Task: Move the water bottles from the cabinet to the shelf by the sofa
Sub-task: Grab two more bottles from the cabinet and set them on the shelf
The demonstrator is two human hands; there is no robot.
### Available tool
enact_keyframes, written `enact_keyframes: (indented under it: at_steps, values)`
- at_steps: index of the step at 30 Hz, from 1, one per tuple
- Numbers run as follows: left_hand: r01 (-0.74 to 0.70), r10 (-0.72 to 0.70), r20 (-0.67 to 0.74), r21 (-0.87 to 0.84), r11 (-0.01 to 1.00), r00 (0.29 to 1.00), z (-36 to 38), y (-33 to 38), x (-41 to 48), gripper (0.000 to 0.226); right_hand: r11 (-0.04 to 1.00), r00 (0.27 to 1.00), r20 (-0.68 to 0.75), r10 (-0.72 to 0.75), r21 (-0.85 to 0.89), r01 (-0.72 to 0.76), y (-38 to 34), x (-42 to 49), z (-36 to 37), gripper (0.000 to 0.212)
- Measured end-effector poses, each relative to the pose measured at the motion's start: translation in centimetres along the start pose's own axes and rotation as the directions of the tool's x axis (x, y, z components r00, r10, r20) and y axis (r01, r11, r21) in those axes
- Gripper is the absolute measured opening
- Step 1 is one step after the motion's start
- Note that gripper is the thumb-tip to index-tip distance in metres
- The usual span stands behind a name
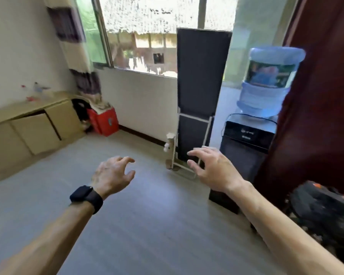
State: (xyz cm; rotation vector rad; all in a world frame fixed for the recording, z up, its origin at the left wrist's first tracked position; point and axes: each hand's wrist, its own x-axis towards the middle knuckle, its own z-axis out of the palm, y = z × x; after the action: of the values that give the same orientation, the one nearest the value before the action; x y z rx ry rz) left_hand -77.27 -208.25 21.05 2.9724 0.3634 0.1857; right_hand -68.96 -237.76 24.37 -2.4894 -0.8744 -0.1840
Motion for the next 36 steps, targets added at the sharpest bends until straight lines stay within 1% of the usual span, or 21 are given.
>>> enact_keyframes:
  at_steps: [3,7,11,16,20,24,28,34,36]
  values:
    - [0.107,-0.104,-0.081,0.036,0.994,0.991,-4.3,-8.7,0.3,0.044,0.993,0.993,0.024,-0.116,-0.012,0.117,-6.2,8.2,3.0,0.037]
    - [0.268,-0.25,-0.179,0.085,0.96,0.951,-9.8,-17.5,0.3,0.043,0.968,0.967,0.043,-0.251,0.015,0.25,-13.6,16.8,6.0,0.039]
    - [0.385,-0.348,-0.262,0.104,0.917,0.9,-14.2,-23.9,2.2,0.042,0.931,0.931,0.023,-0.363,0.036,0.363,-19.0,24.3,8.1,0.041]
    - [0.482,-0.422,-0.324,0.131,0.866,0.847,-17.2,-29.6,7.3,0.043,0.876,0.877,-0.019,-0.48,0.042,0.48,-22.7,34.4,10.8,0.042]
    - [0.525,-0.451,-0.374,0.12,0.843,0.81,-18.6,-32.8,13.7,0.043,0.848,0.849,-0.057,-0.525,0.043,0.528,-23.8,43.1,13.0,0.043]
    - [0.536,-0.463,-0.377,0.115,0.837,0.803,-19.5,-35.1,21.0,0.042,0.834,0.836,-0.051,-0.547,0.059,0.549,-23.9,51.6,14.6,0.044]
    - [0.563,-0.481,-0.41,0.104,0.82,0.775,-20.0,-38.4,27.8,0.041,0.808,0.811,-0.074,-0.58,0.069,0.585,-24.6,59.8,15.9,0.042]
    - [0.587,-0.513,-0.38,0.106,0.803,0.77,-19.8,-44.8,36.9,0.042,0.774,0.778,-0.056,-0.625,0.08,0.628,-27.2,70.6,20.3,0.042]
    - [0.582,-0.505,-0.358,0.147,0.8,0.785,-19.2,-47.4,39.8,0.043,0.767,0.772,-0.053,-0.633,0.09,0.635,-28.2,74.2,22.4,0.041]
